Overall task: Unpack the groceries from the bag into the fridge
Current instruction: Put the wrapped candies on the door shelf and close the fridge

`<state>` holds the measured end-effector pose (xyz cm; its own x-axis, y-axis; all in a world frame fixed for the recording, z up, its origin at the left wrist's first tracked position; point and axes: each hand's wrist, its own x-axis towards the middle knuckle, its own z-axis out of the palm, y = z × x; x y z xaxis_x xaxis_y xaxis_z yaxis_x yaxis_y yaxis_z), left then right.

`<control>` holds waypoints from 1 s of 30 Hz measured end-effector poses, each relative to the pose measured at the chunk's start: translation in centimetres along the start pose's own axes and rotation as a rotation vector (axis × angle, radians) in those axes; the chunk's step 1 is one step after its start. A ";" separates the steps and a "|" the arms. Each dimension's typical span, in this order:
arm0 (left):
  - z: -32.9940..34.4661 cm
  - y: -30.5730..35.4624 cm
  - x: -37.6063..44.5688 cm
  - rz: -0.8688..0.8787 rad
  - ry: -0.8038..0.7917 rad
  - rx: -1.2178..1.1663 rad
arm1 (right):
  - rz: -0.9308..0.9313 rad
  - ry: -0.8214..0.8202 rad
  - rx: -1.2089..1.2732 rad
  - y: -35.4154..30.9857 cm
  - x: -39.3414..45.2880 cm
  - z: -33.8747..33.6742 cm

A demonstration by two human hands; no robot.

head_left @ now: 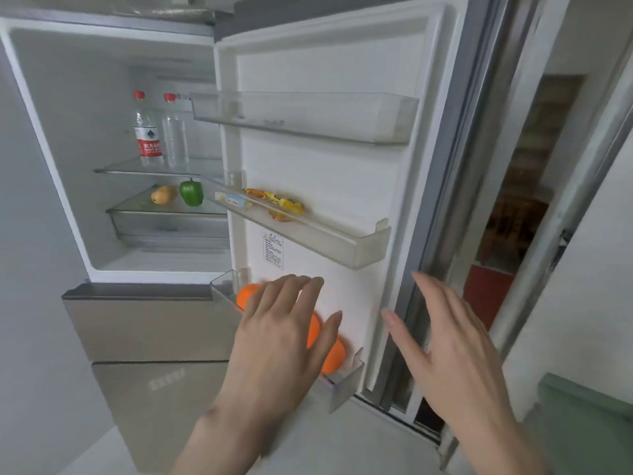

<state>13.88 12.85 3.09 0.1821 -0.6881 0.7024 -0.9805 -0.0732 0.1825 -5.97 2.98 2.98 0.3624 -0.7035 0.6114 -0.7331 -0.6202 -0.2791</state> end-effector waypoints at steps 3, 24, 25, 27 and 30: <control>0.6 2.1 1.3 -0.026 0.038 0.054 | 0.123 -0.038 0.112 2.7 2.0 -0.5; -5.1 1.7 0.0 -0.076 -0.032 0.192 | 0.280 -0.143 0.872 -0.1 0.8 -0.1; -5.8 1.2 -0.6 -0.084 -0.029 0.193 | 0.259 -0.138 0.866 -0.8 0.0 0.0; -7.2 0.1 -1.7 -0.105 -0.023 0.193 | 0.218 -0.122 0.875 -2.7 -1.3 0.0; -9.2 -1.9 -3.5 -0.143 -0.010 0.196 | 0.169 -0.097 0.911 -5.8 -3.1 0.3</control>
<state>15.77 22.06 6.58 0.3204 -0.6680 0.6717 -0.9406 -0.3083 0.1422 -2.63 8.66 2.53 0.3684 -0.8097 0.4568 -0.0609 -0.5113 -0.8573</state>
